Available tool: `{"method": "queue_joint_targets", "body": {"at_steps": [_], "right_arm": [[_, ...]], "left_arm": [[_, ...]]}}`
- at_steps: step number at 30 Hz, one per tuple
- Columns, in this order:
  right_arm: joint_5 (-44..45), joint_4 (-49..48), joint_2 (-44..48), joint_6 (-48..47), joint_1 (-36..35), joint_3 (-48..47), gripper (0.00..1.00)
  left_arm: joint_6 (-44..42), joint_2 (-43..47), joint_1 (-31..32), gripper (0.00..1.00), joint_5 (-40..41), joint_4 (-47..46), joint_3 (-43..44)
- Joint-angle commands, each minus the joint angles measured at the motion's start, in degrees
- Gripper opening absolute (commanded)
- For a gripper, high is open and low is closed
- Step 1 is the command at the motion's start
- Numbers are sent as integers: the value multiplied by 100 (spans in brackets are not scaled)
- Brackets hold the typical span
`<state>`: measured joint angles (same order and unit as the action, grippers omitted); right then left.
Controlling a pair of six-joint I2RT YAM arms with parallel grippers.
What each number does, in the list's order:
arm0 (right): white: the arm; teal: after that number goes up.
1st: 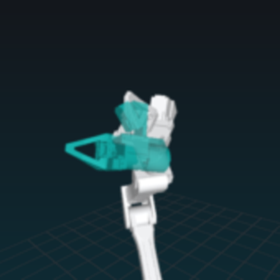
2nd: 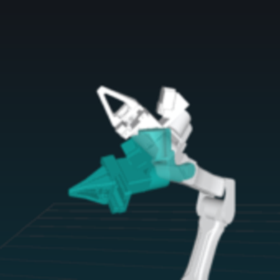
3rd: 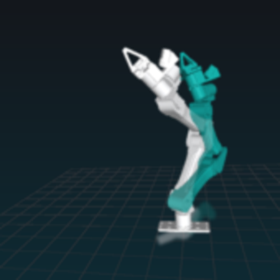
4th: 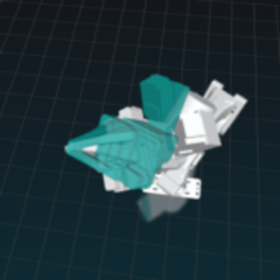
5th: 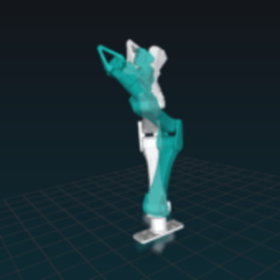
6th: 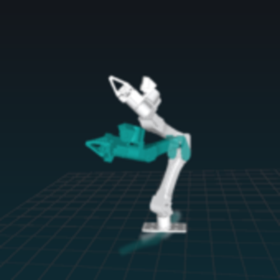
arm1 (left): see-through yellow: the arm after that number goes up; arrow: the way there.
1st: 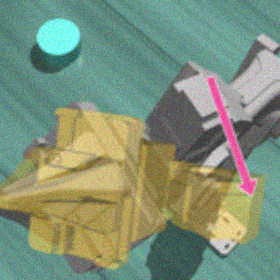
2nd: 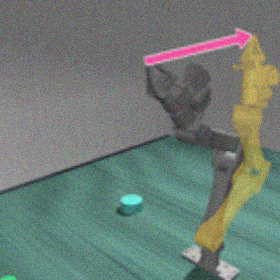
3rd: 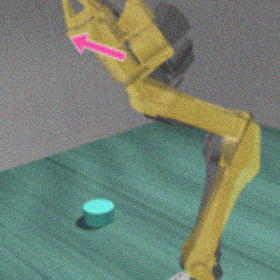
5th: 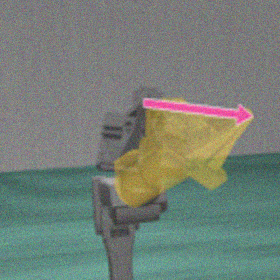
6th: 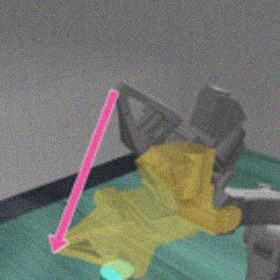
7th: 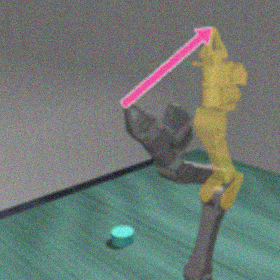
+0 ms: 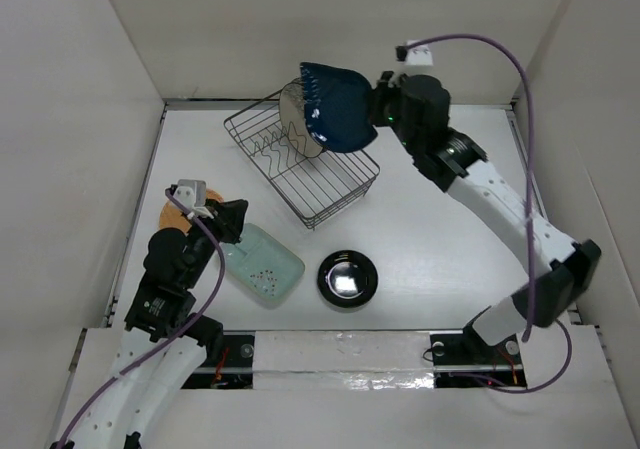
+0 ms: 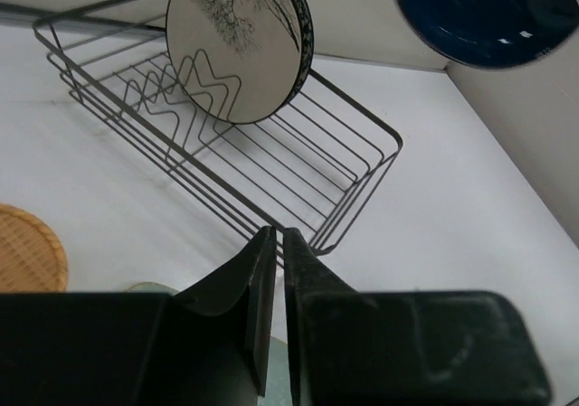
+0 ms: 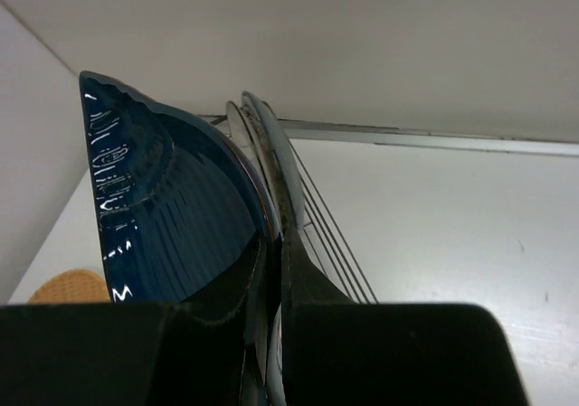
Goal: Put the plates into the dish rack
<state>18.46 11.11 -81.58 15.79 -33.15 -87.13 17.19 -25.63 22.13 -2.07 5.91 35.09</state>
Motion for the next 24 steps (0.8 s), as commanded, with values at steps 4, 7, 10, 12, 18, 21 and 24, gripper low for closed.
{"method": "queue_joint_targets", "body": {"at_steps": [4, 7, 10, 12, 18, 21, 24], "right_arm": [[1054, 495, -1973, -832, -649, -2873, 0], [1430, 794, -3054, -1078, -842, -4287, 0], [1765, 1163, -4072, -1289, -956, -5407, 0], [2029, 1034, -4383, -1507, -1009, -5972, 0], [2513, -170, -4805, -2394, -1132, -5770, 0], [2829, -662, -5139, -2905, -1255, -5859, 0], [3058, -1320, -5419, -3529, -1317, -5824, 0]], "left_arm": [[4, 629, -16, 0, 442, -424, 59], [12, 638, -16, 0, 488, -407, 77], [12, 673, -16, 7, 462, -424, 77], [12, 673, -16, 20, 453, -433, 68], [30, 638, 46, 29, 453, -354, 77], [30, 673, 46, 30, 453, -380, 68], [39, 673, 46, 30, 418, -389, 59]]}}
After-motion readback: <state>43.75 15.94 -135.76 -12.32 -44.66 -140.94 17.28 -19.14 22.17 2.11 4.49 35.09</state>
